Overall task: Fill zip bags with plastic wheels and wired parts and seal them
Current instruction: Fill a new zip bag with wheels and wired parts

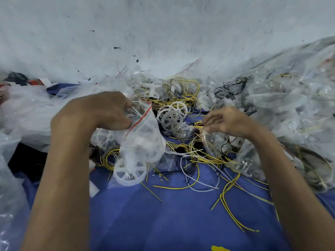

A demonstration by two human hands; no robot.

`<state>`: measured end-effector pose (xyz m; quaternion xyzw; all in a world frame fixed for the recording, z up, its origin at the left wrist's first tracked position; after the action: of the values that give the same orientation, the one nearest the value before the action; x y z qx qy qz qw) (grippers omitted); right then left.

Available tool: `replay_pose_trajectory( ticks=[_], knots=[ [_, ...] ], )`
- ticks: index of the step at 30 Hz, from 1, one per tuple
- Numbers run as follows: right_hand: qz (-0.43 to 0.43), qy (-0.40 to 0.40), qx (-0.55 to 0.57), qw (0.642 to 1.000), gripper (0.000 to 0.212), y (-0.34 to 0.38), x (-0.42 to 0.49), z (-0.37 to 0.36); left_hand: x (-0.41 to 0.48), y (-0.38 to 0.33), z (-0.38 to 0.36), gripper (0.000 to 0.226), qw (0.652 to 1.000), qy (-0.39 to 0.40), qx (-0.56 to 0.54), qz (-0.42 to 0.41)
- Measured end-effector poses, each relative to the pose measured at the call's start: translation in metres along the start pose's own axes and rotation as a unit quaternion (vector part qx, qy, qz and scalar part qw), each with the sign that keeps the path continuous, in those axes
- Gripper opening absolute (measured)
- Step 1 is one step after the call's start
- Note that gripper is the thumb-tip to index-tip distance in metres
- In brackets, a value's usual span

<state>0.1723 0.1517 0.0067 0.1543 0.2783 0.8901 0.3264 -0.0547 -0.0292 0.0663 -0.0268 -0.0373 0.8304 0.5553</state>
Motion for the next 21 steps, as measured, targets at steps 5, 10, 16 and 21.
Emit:
replay_pose_trajectory(
  ticks=[5, 10, 16, 21],
  knots=[
    [-0.002, 0.182, -0.136, 0.974, 0.034, 0.012, 0.005, -0.058, 0.012, 0.014, -0.006, 0.037, 0.999, -0.030, -0.021, 0.027],
    [0.002, 0.123, -0.164, 0.979, 0.021, 0.001, 0.008, -0.052, 0.024, 0.027, -0.009, 0.038, 0.999, -0.034, 0.003, 0.013],
    [-0.003, 0.040, -0.037, 0.999, 0.015, -0.006, -0.004, -0.003, 0.029, 0.036, -0.011, 0.038, 0.999, -0.034, 0.003, 0.012],
    [0.002, 0.031, -0.017, 0.999, 0.013, -0.003, -0.012, 0.021, 0.025, 0.037, -0.010, 0.037, 0.999, -0.035, -0.020, 0.018]
  ],
)
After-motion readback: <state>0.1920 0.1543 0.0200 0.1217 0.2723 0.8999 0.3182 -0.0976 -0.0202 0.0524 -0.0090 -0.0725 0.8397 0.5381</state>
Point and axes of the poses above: each hand's wrist, its own x-axis towards the middle knuckle, its own z-axis out of the back of the hand, y = z × x, the point moved 2 cm from there along x, towards the middle knuckle, and after that the axes turned 1 degree about -z, right-handed, at the moved point
